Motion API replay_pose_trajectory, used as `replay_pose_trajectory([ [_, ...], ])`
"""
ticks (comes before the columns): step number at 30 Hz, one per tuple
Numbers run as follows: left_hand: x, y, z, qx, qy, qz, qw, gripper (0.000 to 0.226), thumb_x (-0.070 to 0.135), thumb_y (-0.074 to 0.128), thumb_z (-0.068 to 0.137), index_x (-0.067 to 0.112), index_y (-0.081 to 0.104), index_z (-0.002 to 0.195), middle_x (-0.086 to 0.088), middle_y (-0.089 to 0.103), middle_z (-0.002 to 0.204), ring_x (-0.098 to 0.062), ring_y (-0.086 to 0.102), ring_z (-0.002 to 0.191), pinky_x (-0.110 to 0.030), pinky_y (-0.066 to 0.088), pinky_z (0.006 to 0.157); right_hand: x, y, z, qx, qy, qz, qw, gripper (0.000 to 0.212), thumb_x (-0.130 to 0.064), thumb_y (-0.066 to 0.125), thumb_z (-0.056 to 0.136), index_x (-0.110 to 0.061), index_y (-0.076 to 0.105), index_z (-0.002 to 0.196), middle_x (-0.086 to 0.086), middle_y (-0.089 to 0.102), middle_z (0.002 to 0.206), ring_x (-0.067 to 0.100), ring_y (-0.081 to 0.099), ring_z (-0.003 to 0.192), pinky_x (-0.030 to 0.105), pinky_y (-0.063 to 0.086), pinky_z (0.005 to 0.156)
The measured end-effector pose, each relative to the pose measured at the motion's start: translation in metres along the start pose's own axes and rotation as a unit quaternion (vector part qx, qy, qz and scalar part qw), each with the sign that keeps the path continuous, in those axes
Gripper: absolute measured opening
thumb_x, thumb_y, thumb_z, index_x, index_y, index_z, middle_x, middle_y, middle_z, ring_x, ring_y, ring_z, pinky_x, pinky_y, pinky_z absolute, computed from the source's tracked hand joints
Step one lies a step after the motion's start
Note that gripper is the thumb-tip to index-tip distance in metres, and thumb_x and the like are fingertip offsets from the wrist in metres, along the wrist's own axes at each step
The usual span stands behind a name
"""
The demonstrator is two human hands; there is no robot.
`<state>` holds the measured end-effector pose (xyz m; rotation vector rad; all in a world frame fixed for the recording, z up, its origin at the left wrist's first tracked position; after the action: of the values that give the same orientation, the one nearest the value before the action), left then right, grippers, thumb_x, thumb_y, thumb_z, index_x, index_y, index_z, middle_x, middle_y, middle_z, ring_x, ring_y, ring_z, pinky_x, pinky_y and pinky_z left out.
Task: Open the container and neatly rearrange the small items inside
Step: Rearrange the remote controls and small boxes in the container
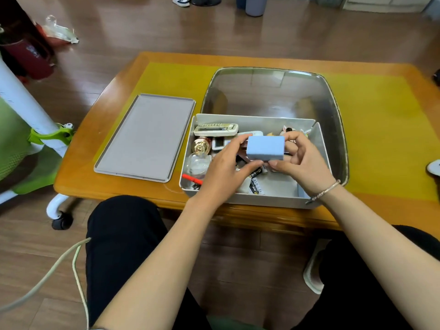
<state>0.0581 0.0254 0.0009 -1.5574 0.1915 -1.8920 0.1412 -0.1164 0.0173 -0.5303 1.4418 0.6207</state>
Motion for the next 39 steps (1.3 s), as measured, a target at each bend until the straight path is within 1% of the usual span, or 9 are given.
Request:
replay_pose_trajectory([
  [4, 0.003, 0.014, 0.005, 0.011, 0.026, -0.033, 0.999, 0.046, 0.016, 0.076, 0.079, 0.012, 0.054, 0.12, 0.004, 0.058, 0.114, -0.001, 0.052, 0.089, -0.009, 0.039, 0.07, 0.01, -0.012, -0.011, 0.017, 0.004, -0.032, 0.999, 0.048, 0.018, 0.064, 0.074, -0.018, 0.046, 0.1, 0.0, 0.063, 0.107, 0.011, 0.069, 0.089, 0.026, 0.059, 0.07],
  [6, 0.003, 0.022, 0.004, 0.007, 0.058, -0.004, 0.998, 0.043, 0.014, 0.076, 0.079, 0.012, 0.054, 0.115, 0.004, 0.056, 0.111, -0.005, 0.051, 0.095, -0.012, 0.043, 0.074, 0.015, -0.018, -0.013, 0.036, -0.008, -0.132, 0.991, 0.045, 0.011, 0.07, 0.074, -0.017, 0.049, 0.103, -0.007, 0.06, 0.106, 0.006, 0.067, 0.091, 0.022, 0.058, 0.068],
  [9, 0.003, 0.034, 0.0, -0.001, 0.064, 0.026, 0.998, 0.041, 0.016, 0.074, 0.081, 0.013, 0.055, 0.117, 0.001, 0.059, 0.112, -0.011, 0.054, 0.098, -0.032, 0.052, 0.075, 0.025, -0.026, -0.016, 0.057, -0.026, -0.239, 0.969, 0.042, -0.005, 0.077, 0.073, -0.02, 0.052, 0.104, -0.01, 0.059, 0.104, -0.004, 0.06, 0.092, 0.012, 0.051, 0.073],
  [16, 0.005, 0.041, -0.001, -0.008, 0.069, 0.047, 0.997, 0.046, 0.029, 0.072, 0.082, 0.017, 0.052, 0.122, 0.006, 0.058, 0.113, 0.005, 0.047, 0.093, -0.014, 0.042, 0.073, 0.037, -0.034, -0.018, 0.058, -0.03, -0.334, 0.94, 0.041, -0.027, 0.077, 0.074, -0.022, 0.053, 0.108, -0.014, 0.056, 0.097, 0.005, 0.057, 0.089, 0.014, 0.05, 0.071],
  [21, 0.001, 0.042, 0.002, -0.02, 0.037, 0.033, 0.999, 0.05, 0.028, 0.069, 0.085, 0.02, 0.048, 0.13, 0.005, 0.057, 0.122, -0.003, 0.05, 0.105, -0.023, 0.045, 0.082, 0.035, -0.035, -0.018, 0.074, -0.032, -0.299, 0.951, 0.043, -0.021, 0.078, 0.074, -0.015, 0.058, 0.111, -0.004, 0.059, 0.102, 0.009, 0.057, 0.094, 0.01, 0.049, 0.073],
  [25, -0.005, 0.046, 0.005, -0.04, 0.018, 0.057, 0.997, 0.051, 0.028, 0.067, 0.087, 0.02, 0.047, 0.133, 0.004, 0.055, 0.127, -0.011, 0.052, 0.111, -0.029, 0.047, 0.089, 0.031, -0.038, -0.019, 0.107, -0.015, -0.236, 0.966, 0.041, -0.013, 0.079, 0.072, -0.015, 0.059, 0.108, -0.005, 0.063, 0.1, -0.003, 0.061, 0.089, 0.008, 0.05, 0.074],
  [30, -0.009, 0.047, 0.008, -0.041, -0.011, 0.06, 0.997, 0.045, 0.03, 0.068, 0.087, 0.02, 0.053, 0.128, 0.01, 0.058, 0.107, -0.004, 0.054, 0.085, -0.02, 0.043, 0.075, 0.03, -0.034, -0.02, 0.112, -0.025, -0.169, 0.979, 0.044, -0.007, 0.078, 0.072, -0.015, 0.057, 0.11, -0.003, 0.064, 0.106, 0.0, 0.062, 0.099, 0.013, 0.052, 0.079],
  [36, -0.006, 0.042, 0.006, 0.003, 0.011, 0.056, 0.998, 0.04, 0.019, 0.071, 0.084, 0.017, 0.061, 0.123, 0.005, 0.064, 0.113, -0.001, 0.053, 0.09, -0.005, 0.038, 0.075, 0.033, -0.031, -0.023, 0.109, -0.035, -0.156, 0.981, 0.047, -0.007, 0.078, 0.071, -0.014, 0.056, 0.112, -0.001, 0.063, 0.111, -0.003, 0.062, 0.102, 0.015, 0.053, 0.079],
  [39, -0.002, 0.04, 0.004, 0.016, 0.028, 0.078, 0.996, 0.04, 0.016, 0.072, 0.083, 0.013, 0.062, 0.122, 0.001, 0.065, 0.115, -0.009, 0.058, 0.097, -0.014, 0.044, 0.084, 0.034, -0.032, -0.024, 0.1, -0.014, -0.122, 0.987, 0.037, -0.021, 0.07, 0.078, -0.014, 0.057, 0.112, 0.001, 0.065, 0.107, 0.013, 0.071, 0.085, 0.023, 0.058, 0.066],
])
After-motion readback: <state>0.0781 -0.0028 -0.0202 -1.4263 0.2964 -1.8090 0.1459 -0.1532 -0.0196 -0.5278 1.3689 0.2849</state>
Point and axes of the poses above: each hand's wrist, its own z-axis towards the middle knuckle, its own y-axis out of the palm, x = y × z, the point moved 4 cm from there along z, towards the middle knuckle
